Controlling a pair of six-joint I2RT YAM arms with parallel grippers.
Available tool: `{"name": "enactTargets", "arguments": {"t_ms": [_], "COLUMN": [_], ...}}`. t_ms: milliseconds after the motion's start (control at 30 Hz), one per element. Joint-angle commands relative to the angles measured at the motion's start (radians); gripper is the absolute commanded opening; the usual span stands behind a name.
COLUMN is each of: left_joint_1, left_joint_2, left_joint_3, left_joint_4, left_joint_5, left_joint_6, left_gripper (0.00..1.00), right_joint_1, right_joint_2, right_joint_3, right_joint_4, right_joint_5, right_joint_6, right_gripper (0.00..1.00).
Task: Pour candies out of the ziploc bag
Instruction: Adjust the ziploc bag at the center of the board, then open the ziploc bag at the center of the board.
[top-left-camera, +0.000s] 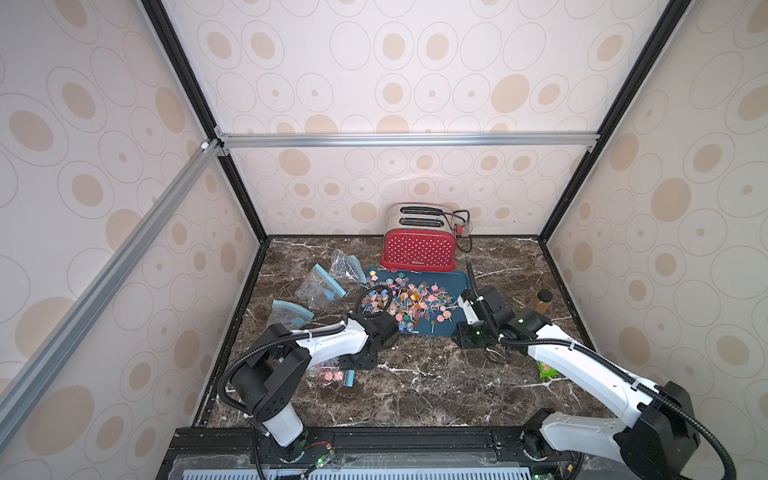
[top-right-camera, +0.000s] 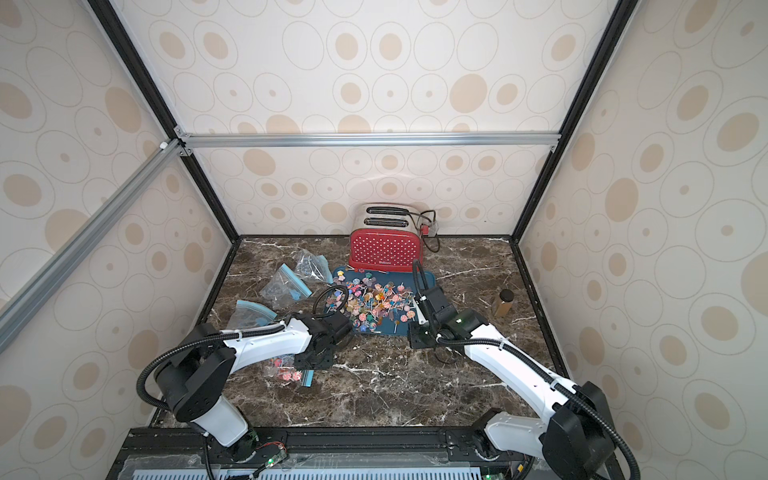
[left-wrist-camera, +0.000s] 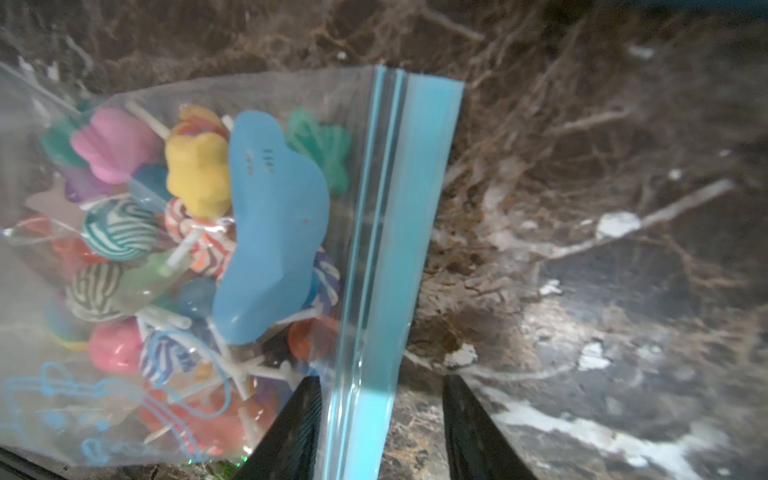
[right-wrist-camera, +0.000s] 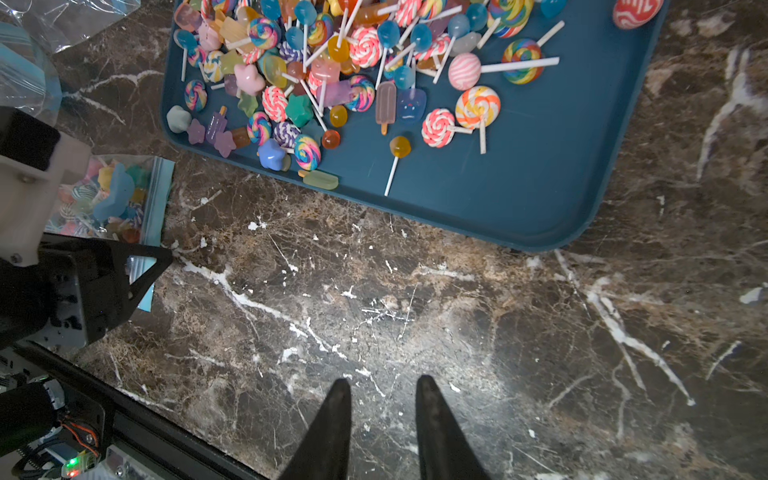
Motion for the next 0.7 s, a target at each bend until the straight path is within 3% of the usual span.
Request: {"name": "enactTargets", "arguments": {"t_ms": [0,300,667], "left_joint_1": [-0.005,0.016,0.08], "left_joint_2": [0.044,0.06,0.052], "left_joint_3": [-0.023,-0.067,-0.167], "left_joint_4": [-0.008,0.024,0.156], "left_joint_5": [-0.031,-0.041,0.056], "left_joint_6": [-0.026,-0.008,0.049], "left_gripper": [0.49,0.43,0.34], "right_joint_1": [-0.004,-0.004,-0.004], "right_joint_2": [0.005,0.011,0.004], "right_joint_3": [-0.014,-0.015,-0.013], "right_joint_4": [-0.002,0.003,-0.002], "right_joint_5": [-0.003,-0.009,-0.01], "right_joint_6": [-0.007,-0.004,-0.005], "right_gripper": [0.3,0.3,0.29]}}
